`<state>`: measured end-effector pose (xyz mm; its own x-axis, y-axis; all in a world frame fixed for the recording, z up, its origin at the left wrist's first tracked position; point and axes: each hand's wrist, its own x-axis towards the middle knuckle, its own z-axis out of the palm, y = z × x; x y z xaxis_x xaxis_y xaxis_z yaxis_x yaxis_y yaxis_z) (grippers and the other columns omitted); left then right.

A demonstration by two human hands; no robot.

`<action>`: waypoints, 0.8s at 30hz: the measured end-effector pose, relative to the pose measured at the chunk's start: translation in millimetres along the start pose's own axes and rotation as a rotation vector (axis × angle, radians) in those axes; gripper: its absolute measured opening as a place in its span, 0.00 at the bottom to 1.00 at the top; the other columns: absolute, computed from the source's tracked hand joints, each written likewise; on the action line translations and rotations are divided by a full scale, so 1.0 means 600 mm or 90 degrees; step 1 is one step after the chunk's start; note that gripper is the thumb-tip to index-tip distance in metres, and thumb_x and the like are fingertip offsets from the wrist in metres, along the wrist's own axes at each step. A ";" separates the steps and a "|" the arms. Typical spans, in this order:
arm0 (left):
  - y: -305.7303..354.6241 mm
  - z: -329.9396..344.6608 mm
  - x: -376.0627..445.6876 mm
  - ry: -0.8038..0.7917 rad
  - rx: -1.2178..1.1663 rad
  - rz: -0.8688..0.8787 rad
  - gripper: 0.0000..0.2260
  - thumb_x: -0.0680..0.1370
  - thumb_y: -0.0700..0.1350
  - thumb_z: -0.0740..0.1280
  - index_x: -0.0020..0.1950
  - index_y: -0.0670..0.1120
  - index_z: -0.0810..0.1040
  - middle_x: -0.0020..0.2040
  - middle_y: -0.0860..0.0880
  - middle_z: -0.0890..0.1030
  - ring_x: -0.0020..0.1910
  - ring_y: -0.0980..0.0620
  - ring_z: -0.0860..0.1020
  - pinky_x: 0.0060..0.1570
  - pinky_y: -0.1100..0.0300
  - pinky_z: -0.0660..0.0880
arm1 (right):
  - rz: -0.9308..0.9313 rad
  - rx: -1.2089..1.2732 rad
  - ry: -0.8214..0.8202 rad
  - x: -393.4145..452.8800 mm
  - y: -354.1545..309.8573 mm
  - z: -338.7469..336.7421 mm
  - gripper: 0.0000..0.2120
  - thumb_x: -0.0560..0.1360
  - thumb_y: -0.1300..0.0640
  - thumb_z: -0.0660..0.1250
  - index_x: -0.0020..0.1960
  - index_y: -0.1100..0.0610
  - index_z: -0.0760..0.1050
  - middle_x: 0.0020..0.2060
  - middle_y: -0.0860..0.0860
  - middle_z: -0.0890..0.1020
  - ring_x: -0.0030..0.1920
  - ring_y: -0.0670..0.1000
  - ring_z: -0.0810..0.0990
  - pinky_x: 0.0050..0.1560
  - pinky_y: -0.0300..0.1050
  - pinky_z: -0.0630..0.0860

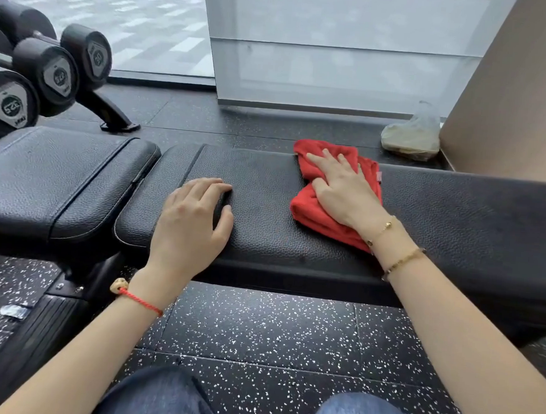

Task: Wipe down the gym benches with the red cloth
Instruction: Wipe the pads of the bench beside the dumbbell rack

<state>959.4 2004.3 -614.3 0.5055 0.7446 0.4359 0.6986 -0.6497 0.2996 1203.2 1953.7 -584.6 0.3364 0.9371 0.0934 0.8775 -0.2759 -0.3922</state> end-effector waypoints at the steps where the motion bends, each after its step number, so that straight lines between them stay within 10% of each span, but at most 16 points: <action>1: 0.002 -0.001 0.000 -0.003 0.000 -0.002 0.18 0.78 0.49 0.59 0.64 0.45 0.77 0.64 0.48 0.78 0.67 0.47 0.73 0.70 0.49 0.67 | -0.010 0.000 -0.009 0.006 -0.012 0.005 0.26 0.79 0.53 0.55 0.76 0.44 0.57 0.78 0.49 0.54 0.78 0.53 0.50 0.77 0.55 0.42; 9: 0.011 -0.011 0.009 -0.019 -0.021 -0.008 0.18 0.78 0.50 0.58 0.63 0.44 0.77 0.63 0.47 0.78 0.65 0.45 0.74 0.68 0.48 0.68 | -0.175 0.030 -0.030 -0.097 -0.025 0.016 0.27 0.78 0.55 0.57 0.76 0.42 0.58 0.78 0.46 0.56 0.78 0.50 0.51 0.78 0.52 0.43; 24: 0.138 0.044 0.032 -0.086 -0.031 0.098 0.17 0.81 0.48 0.61 0.68 0.46 0.75 0.67 0.49 0.76 0.69 0.47 0.71 0.70 0.49 0.65 | 0.006 0.004 -0.004 -0.046 0.095 -0.048 0.26 0.80 0.55 0.55 0.76 0.43 0.58 0.78 0.48 0.54 0.78 0.52 0.49 0.77 0.55 0.42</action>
<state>1040.3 1969.0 -603.9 0.6697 0.6481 0.3627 0.5843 -0.7612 0.2813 1253.8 1906.3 -583.3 0.3423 0.9358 0.0842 0.8723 -0.2832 -0.3986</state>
